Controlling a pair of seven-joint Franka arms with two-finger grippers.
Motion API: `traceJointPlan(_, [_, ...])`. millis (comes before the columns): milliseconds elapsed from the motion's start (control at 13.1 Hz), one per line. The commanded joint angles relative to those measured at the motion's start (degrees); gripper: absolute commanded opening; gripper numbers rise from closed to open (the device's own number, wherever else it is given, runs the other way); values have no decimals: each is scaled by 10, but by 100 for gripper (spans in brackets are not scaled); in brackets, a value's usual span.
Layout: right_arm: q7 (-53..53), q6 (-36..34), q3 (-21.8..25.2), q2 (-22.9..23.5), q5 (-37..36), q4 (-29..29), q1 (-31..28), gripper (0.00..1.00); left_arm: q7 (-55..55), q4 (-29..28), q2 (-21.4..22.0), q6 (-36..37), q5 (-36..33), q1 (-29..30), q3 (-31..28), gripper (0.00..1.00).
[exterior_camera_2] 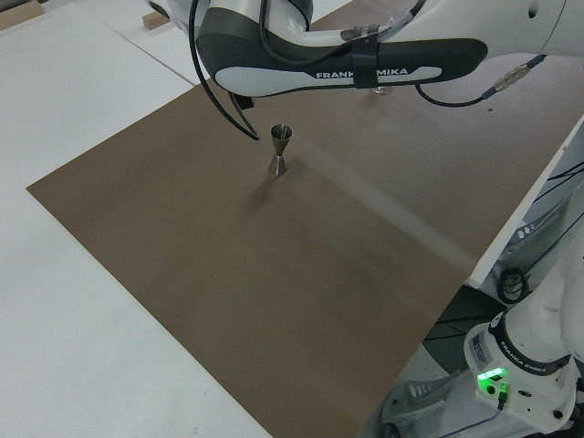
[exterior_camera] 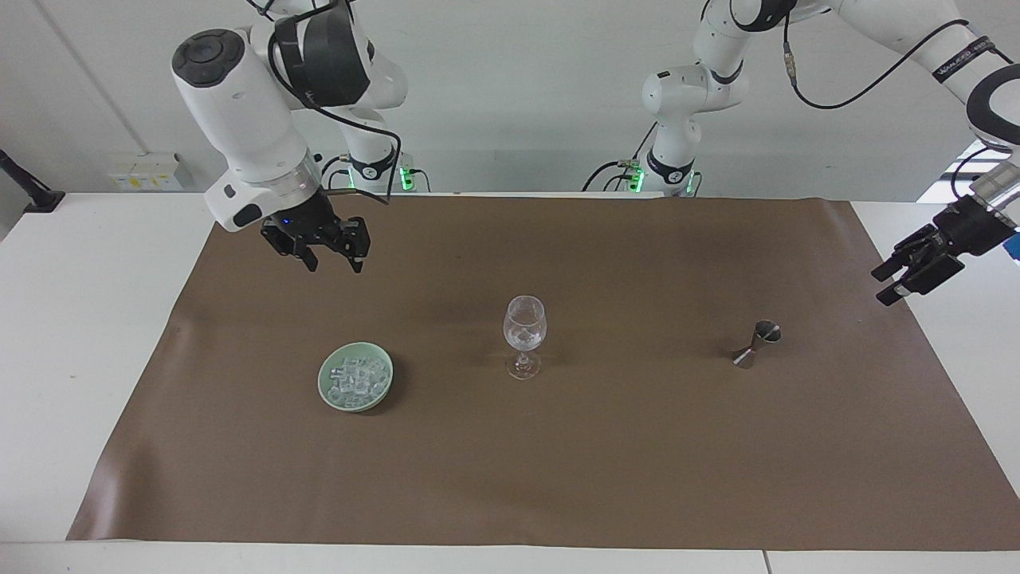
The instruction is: Pour wine and add ice with both arms
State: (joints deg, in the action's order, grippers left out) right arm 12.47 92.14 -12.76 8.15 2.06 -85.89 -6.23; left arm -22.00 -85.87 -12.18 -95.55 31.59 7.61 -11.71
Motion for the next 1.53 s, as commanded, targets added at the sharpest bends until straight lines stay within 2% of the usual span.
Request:
traceJointPlan(0, [-66, -32, -7, -46, 3, -23, -58, 83, 66, 12, 19, 9, -48, -3, 19, 100])
traceJointPlan(153, [-96, -59, -7, -62, 3, -24, -94, 86, 94, 19, 36, 9, -86, -3, 43, 100])
traceJointPlan(382, [-133, -68, -6, -77, -2, -22, -117, 100, 104, 19, 72, 12, -129, -4, 84, 100])
traceJointPlan(611, [-164, -79, -2, -79, -7, -21, -116, 100, 108, 20, 96, 18, -189, -25, 99, 100])
traceJointPlan(840, [-167, -106, -4, -81, -41, -20, -111, 100, 140, 20, 114, 42, -257, -26, 153, 100])
traceJointPlan(993, [-174, -110, -3, -82, -43, -20, -112, 100, 168, 20, 115, 63, -261, -26, 163, 100])
traceJointPlan(1222, [-175, -114, -3, -82, -62, -19, -110, 100, 191, 15, 141, 114, -260, -28, 190, 100])
traceJointPlan(1299, [-176, -115, -3, -82, -61, -19, -112, 100, 191, 16, 143, 140, -261, -45, 190, 100])
traceJointPlan(1452, [-176, -115, -4, -82, -58, -19, -111, 100, 187, 17, 146, 146, -278, -54, 194, 100])
